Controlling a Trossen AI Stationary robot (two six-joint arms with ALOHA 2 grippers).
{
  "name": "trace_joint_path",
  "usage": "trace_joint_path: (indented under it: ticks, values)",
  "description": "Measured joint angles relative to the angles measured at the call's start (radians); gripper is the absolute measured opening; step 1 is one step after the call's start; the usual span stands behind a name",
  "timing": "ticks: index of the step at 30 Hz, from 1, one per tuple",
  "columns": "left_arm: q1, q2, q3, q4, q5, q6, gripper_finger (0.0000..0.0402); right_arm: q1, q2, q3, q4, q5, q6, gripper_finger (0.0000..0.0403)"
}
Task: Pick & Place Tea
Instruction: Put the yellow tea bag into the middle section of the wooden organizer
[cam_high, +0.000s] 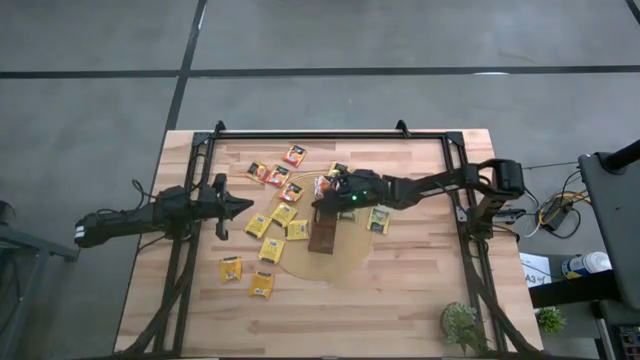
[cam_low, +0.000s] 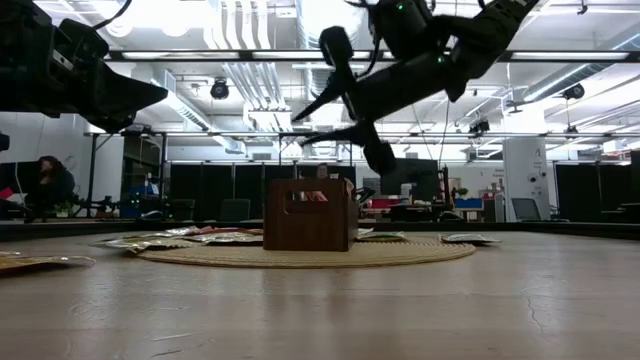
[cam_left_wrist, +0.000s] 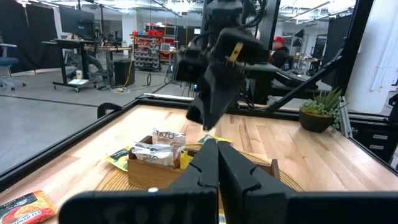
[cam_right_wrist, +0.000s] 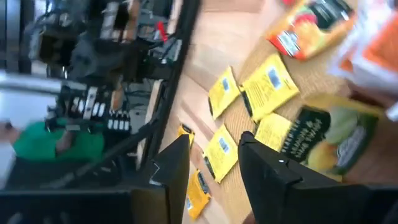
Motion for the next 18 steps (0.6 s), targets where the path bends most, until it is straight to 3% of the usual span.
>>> trace_joint_path:
  ticks: [6,13,18]
  values:
    - [0.000,0.000,0.000,0.000,0.000,0.000,0.0000,0.000,-0.053,0.000,-0.152,-0.079,-0.313,0.0134]
    - [0.000,0.000,0.000,0.000,0.000,0.000,0.0000,-0.001,-0.081,0.000,-0.480,-0.080,-0.527,0.0134]
    - [0.000,0.000,0.000,0.000,0.000,0.000,0.0000,-0.016,-0.106,0.000,-0.622,-0.084,-0.669,0.0134]
